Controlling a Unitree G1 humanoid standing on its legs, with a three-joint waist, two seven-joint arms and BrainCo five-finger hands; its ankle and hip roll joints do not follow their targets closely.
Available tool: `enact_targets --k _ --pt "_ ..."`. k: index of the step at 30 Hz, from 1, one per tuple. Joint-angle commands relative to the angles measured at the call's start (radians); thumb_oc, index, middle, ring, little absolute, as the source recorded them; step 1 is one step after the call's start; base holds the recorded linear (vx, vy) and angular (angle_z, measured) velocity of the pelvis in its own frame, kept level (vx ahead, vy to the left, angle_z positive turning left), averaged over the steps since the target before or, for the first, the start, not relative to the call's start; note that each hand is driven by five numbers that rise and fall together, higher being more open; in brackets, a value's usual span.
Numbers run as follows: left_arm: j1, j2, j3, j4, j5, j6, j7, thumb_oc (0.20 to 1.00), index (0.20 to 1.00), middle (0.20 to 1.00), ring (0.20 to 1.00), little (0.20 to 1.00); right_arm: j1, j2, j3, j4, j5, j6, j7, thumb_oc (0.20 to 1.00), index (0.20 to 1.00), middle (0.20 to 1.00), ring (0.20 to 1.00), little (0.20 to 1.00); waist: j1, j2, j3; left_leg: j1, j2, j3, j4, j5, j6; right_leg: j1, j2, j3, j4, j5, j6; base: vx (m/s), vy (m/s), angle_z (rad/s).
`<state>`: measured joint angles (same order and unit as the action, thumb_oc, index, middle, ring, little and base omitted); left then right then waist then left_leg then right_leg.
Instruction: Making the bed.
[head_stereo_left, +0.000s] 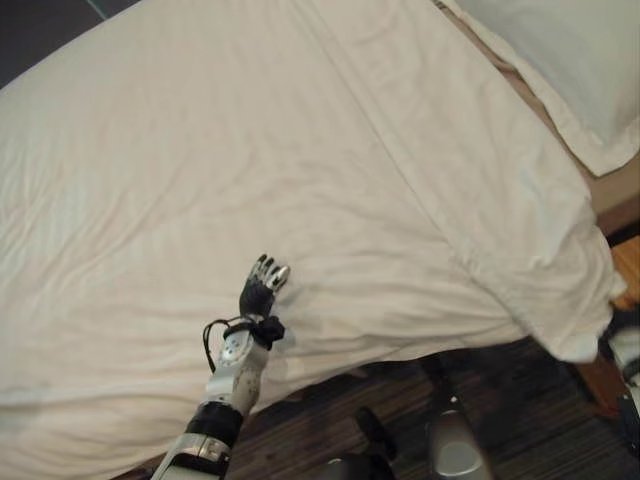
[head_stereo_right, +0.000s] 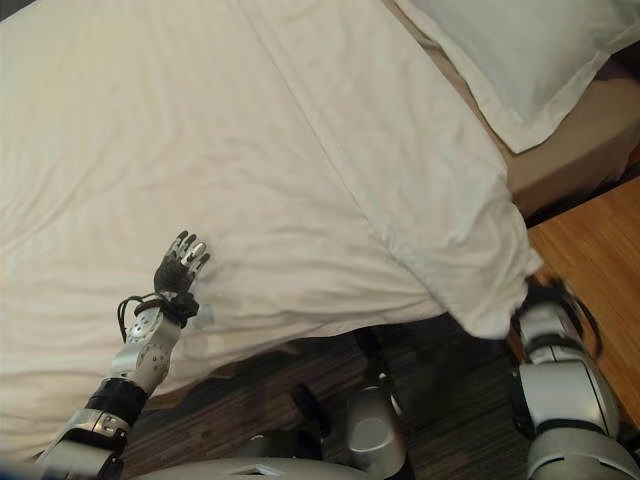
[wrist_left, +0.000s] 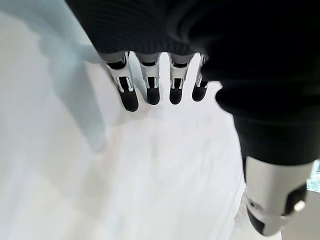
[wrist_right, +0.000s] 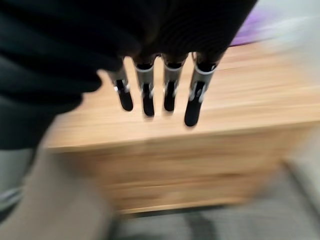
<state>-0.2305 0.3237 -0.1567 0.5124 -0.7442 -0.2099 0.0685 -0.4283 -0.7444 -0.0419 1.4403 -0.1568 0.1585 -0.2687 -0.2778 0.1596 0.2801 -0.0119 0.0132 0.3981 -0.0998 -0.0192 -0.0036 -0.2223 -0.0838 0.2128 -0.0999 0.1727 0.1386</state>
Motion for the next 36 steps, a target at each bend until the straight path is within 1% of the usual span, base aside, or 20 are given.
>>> enact_targets --k 1,3,5,8,10,11,12,14,15,16,17,18,21,22,24,25,26,28,35,36 --pt "-0.002 -0.040 0.024 -0.011 0.005 -0.026 -0.024 1.000 1.000 1.000 1.000 1.000 0.107 -0.065 0.040 0.097 -0.032 0.017 -0.013 1.000 1.000 1.000 1.000 1.000 -0.045 -0.027 -0.068 0.035 0.032 -0.041 0.013 -0.016 -0.040 0.037 -0.006 -0.040 0.013 -0.091 0.025 -0.01 -0.080 -0.07" --pt "0.005 -0.043 0.019 -0.026 0.012 -0.025 -0.023 1.000 1.000 1.000 1.000 1.000 0.144 -0.068 0.022 0.095 -0.039 0.018 -0.013 1.000 1.000 1.000 1.000 1.000 -0.042 -0.039 -0.067 0.041 0.036 -0.044 0.013 -0.015 -0.041 0.046 -0.008 -0.047 0.013 -0.094 0.025 0.00 -0.048 -0.01" --pt "0.034 -0.040 0.035 -0.058 0.025 -0.023 -0.025 1.000 1.000 1.000 1.000 1.000 0.238 -0.050 -0.010 0.088 -0.072 0.017 -0.022 1.000 1.000 1.000 1.000 1.000 -0.029 -0.081 -0.069 0.059 0.050 -0.054 0.013 -0.014 -0.045 0.077 -0.007 -0.070 0.013 -0.101 0.023 -0.01 -0.090 -0.02" --pt "0.058 -0.038 0.051 -0.080 0.031 -0.021 -0.022 1.000 1.000 1.000 1.000 1.000 0.267 -0.039 -0.022 0.050 -0.081 0.006 -0.034 1.000 1.000 1.000 1.000 1.000 -0.020 -0.109 -0.074 0.072 0.056 -0.058 0.013 -0.013 -0.047 0.095 -0.006 -0.082 0.013 -0.102 0.023 0.00 -0.031 0.15" --pt "0.089 -0.041 0.080 -0.096 0.019 -0.022 -0.021 1.000 1.000 1.000 1.000 1.000 0.291 -0.036 -0.026 -0.063 -0.099 -0.018 -0.056 1.000 1.000 1.000 1.000 1.000 -0.011 -0.140 -0.087 0.083 0.063 -0.055 0.013 -0.015 -0.048 0.106 -0.004 -0.088 0.013 -0.101 0.025 0.01 -0.018 0.10" --pt "0.095 -0.057 0.084 -0.111 0.009 -0.020 -0.011 1.000 1.000 1.000 1.000 1.000 0.284 -0.029 -0.020 -0.246 -0.103 -0.036 -0.070 1.000 1.000 1.000 1.000 1.000 -0.008 -0.172 -0.101 0.091 0.069 -0.054 0.013 -0.019 -0.048 0.113 0.000 -0.092 0.013 -0.100 0.028 0.00 0.000 0.00" --pt "0.095 -0.056 0.084 -0.112 0.009 -0.020 -0.010 1.000 1.000 1.000 1.000 1.000 0.286 -0.028 -0.021 -0.248 -0.103 -0.034 -0.070 1.000 1.000 1.000 1.000 1.000 -0.007 -0.173 -0.103 0.088 0.069 -0.053 0.013 -0.016 -0.049 0.109 0.001 -0.090 0.013 -0.097 0.027 0.02 0.023 -0.07" --pt "0.088 -0.077 0.073 -0.127 0.002 -0.019 0.000 1.000 1.000 1.000 1.000 1.000 0.295 -0.026 -0.058 -0.569 -0.033 -0.071 -0.083 1.000 1.000 1.000 1.000 1.000 -0.013 -0.212 -0.129 0.097 0.076 -0.051 0.013 -0.024 -0.049 0.117 0.002 -0.097 0.013 -0.093 0.032 0.03 0.021 0.01" --pt "0.083 -0.082 0.069 -0.122 0.005 -0.017 0.005 1.000 1.000 1.000 1.000 1.000 0.296 -0.023 -0.076 -0.628 0.003 -0.085 -0.091 0.837 0.837 0.837 0.837 0.837 -0.014 -0.221 -0.138 0.099 0.077 -0.050 0.013 -0.025 -0.048 0.119 0.002 -0.100 0.013 -0.091 0.032 0.02 0.013 0.07" --pt "0.082 -0.082 0.069 -0.122 0.005 -0.017 0.005 1.000 1.000 1.000 1.000 1.000 0.297 -0.022 -0.077 -0.630 0.002 -0.084 -0.091 0.837 0.837 0.837 0.837 0.837 -0.013 -0.222 -0.140 0.096 0.077 -0.049 0.013 -0.021 -0.049 0.115 0.002 -0.098 0.013 -0.088 0.031 0.03 0.007 0.05" --pt "0.068 -0.088 0.069 -0.110 -0.001 -0.014 0.016 1.000 1.000 1.000 1.000 1.000 0.304 -0.010 -0.097 -0.732 0.046 -0.109 -0.098 0.200 0.200 0.200 0.200 0.200 -0.020 -0.232 -0.148 0.098 0.079 -0.047 0.013 -0.022 -0.050 0.118 0.003 -0.102 0.013 -0.086 0.032 0.05 0.049 0.04" --pt "0.058 -0.098 0.041 -0.146 0.009 -0.011 0.009 1.000 1.000 1.000 1.000 1.000 0.269 0.051 -0.083 -0.918 0.082 -0.148 -0.133 0.200 0.200 0.200 0.200 0.200 -0.015 -0.238 -0.156 0.103 0.080 -0.052 0.013 -0.032 -0.046 0.127 0.001 -0.115 0.013 -0.086 0.033 0.05 0.049 0.12" --pt "0.041 -0.089 0.014 -0.171 0.028 -0.010 0.009 1.000 1.000 1.000 1.000 1.000 0.212 0.083 -0.061 -0.962 0.124 -0.172 -0.145 0.200 0.200 0.200 0.200 0.200 -0.007 -0.246 -0.165 0.097 0.079 -0.057 0.013 -0.029 -0.046 0.127 -0.003 -0.126 0.013 -0.081 0.031 0.04 0.020 0.07" --pt "0.032 -0.072 -0.003 -0.218 0.047 -0.003 0.001 1.000 1.000 1.000 1.000 1.000 0.153 0.181 -0.064 -1.061 0.359 -0.265 -0.118 0.200 0.200 0.200 0.200 0.200 0.007 -0.254 -0.175 0.101 0.084 -0.063 0.013 -0.036 -0.047 0.138 -0.006 -0.143 0.013 -0.087 0.031 0.05 0.013 0.04" --pt "0.032 -0.070 -0.002 -0.219 0.047 -0.003 0.001 1.000 1.000 1.000 1.000 1.000 0.153 0.182 -0.064 -1.062 0.360 -0.265 -0.117 0.200 0.200 0.200 0.200 0.200 0.007 -0.257 -0.178 0.096 0.083 -0.062 0.013 -0.031 -0.048 0.133 -0.007 -0.142 0.013 -0.083 0.030 0.05 0.013 0.12" --pt "0.010 -0.060 0.008 -0.236 0.031 -0.005 0.011 1.000 1.000 1.000 1.000 1.000 0.108 0.345 -0.089 -1.111 0.709 -0.395 -0.048 0.200 0.200 0.200 0.200 0.200 0.025 -0.250 -0.180 0.101 0.082 -0.070 0.013 -0.038 -0.047 0.141 -0.009 -0.151 0.013 -0.093 0.029 0.04 0.013 0.17" --pt "0.009 -0.057 0.009 -0.236 0.030 -0.005 0.011 1.000 1.000 1.000 1.000 1.000 0.106 0.346 -0.089 -1.107 0.714 -0.397 -0.044 0.200 0.200 0.200 0.200 0.200 0.025 -0.254 -0.180 0.098 0.081 -0.069 0.013 -0.033 -0.047 0.138 -0.010 -0.150 0.013 -0.090 0.028 0.08 0.023 0.16" --pt "-0.023 -0.045 0.021 -0.243 0.020 -0.013 0.019 1.000 1.000 1.000 1.000 1.000 0.055 0.445 -0.100 -1.128 0.901 -0.474 0.006 0.200 0.200 0.200 0.200 0.200 0.041 -0.241 -0.176 0.098 0.080 -0.078 0.013 -0.033 -0.050 0.141 -0.014 -0.159 0.013 -0.099 0.026 0.03 -0.001 0.10" --pt "-0.225 -0.011 -0.029 -0.227 0.058 -0.072 0.060 1.000 1.000 1.000 1.000 1.000 -0.151 0.491 -0.063 -1.037 1.053 -0.558 0.015 0.200 0.200 0.200 0.200 0.200 0.066 -0.192 -0.117 0.061 0.067 -0.095 0.013 -0.020 -0.056 0.110 -0.029 -0.165 0.013 -0.101 0.025 -0.06 0.003 0.17" --pt "-0.285 0.001 -0.044 -0.203 0.053 -0.096 0.084 1.000 1.000 1.000 1.000 1.000 -0.231 0.484 -0.053 -0.999 1.080 -0.577 0.006 0.200 0.200 0.200 0.200 0.200 0.073 -0.165 -0.079 0.028 0.056 -0.103 0.013 -0.011 -0.056 0.079 -0.036 -0.159 0.013 -0.091 0.027 -0.13 0.011 0.15"
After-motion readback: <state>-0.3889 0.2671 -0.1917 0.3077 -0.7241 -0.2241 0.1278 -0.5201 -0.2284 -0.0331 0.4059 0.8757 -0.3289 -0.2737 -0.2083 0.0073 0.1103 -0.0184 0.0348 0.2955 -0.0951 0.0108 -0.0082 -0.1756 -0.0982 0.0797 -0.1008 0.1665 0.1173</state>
